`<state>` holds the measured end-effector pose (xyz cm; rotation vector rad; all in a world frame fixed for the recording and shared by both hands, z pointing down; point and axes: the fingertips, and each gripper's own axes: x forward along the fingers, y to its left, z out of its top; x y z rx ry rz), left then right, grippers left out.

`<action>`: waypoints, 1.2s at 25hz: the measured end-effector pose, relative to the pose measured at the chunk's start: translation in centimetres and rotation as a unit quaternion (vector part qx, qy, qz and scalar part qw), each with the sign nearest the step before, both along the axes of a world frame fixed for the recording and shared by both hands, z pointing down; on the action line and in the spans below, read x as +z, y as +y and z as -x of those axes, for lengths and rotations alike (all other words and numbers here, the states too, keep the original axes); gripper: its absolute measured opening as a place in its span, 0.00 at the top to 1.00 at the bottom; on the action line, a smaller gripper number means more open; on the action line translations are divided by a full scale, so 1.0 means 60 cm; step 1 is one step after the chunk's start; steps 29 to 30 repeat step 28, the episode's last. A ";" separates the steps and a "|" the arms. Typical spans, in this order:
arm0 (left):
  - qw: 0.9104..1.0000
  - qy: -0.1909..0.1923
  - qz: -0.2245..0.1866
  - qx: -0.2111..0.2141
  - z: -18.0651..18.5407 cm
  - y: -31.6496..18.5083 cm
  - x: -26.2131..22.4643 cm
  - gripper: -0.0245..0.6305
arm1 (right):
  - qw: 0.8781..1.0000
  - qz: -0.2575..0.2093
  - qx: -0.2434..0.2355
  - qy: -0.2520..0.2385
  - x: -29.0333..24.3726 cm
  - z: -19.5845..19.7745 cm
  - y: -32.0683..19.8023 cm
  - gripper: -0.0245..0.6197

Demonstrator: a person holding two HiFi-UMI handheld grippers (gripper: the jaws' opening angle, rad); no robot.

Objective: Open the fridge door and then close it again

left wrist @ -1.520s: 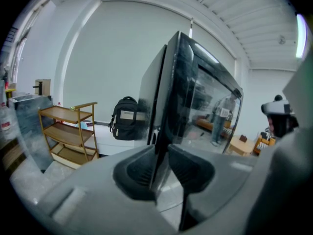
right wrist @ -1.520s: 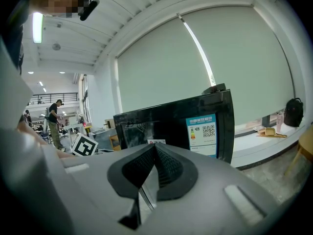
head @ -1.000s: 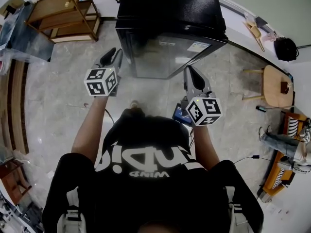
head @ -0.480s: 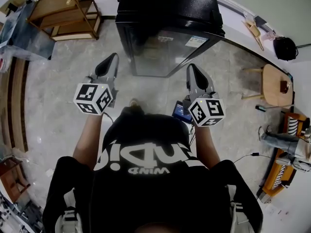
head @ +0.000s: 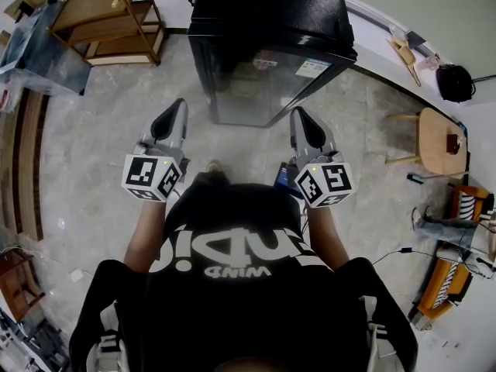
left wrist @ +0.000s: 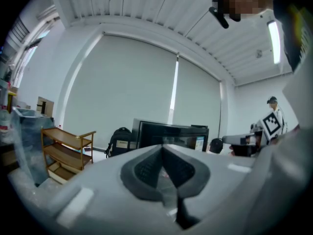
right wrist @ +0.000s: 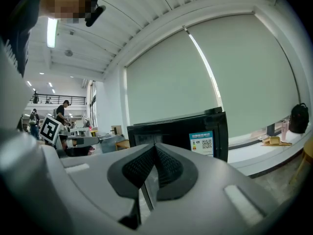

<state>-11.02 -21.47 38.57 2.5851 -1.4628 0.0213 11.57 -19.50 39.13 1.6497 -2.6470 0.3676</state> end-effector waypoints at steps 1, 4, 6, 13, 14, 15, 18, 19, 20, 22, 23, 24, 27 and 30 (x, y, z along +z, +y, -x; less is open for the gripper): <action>1.000 -0.003 0.000 -0.001 0.001 0.002 0.001 0.96 | 1.000 -0.001 -0.001 0.001 -0.001 0.003 0.001 0.96; 1.000 -0.013 0.000 0.001 0.001 0.007 0.004 0.96 | 1.000 -0.003 -0.003 0.004 -0.001 0.009 0.004 0.96; 1.000 -0.015 0.001 0.001 0.001 0.010 0.006 0.96 | 1.000 -0.003 -0.004 0.003 -0.001 0.012 0.007 0.96; 1.000 -0.018 0.005 -0.004 0.002 0.016 0.016 0.96 | 1.000 0.001 0.002 0.001 0.006 0.006 0.013 0.96; 1.000 -0.018 0.006 -0.004 0.003 0.017 0.017 0.96 | 1.000 0.001 0.003 0.001 0.007 0.007 0.013 0.96; 1.000 -0.018 0.008 -0.005 0.003 0.018 0.018 0.96 | 1.000 0.002 0.004 0.001 0.008 0.007 0.013 0.96; 1.000 -0.018 0.009 -0.005 0.004 0.021 0.022 0.96 | 1.000 0.004 0.004 0.002 0.012 0.010 0.015 0.96; 1.000 -0.018 0.009 -0.005 0.004 0.022 0.022 0.96 | 1.000 0.003 0.003 0.002 0.012 0.011 0.015 0.96; 1.000 -0.018 0.009 -0.005 0.003 0.023 0.022 0.96 | 1.000 0.003 0.003 0.003 0.012 0.012 0.016 0.96; 1.000 -0.018 0.010 -0.005 0.002 0.024 0.021 0.96 | 1.000 0.004 0.002 0.004 0.011 0.013 0.018 0.96; 1.000 -0.017 0.011 -0.005 0.001 0.024 0.021 0.96 | 1.000 0.004 0.002 0.004 0.011 0.012 0.019 0.96; 1.000 -0.016 0.011 -0.005 0.001 0.024 0.021 0.96 | 1.000 0.004 0.002 0.005 0.011 0.011 0.019 0.96; 1.000 -0.012 0.012 -0.007 0.000 0.026 0.021 0.96 | 1.000 0.005 0.001 0.006 0.013 0.009 0.022 0.96; 1.000 -0.011 0.012 -0.007 0.000 0.026 0.021 0.96 | 1.000 0.005 0.001 0.006 0.014 0.009 0.023 0.96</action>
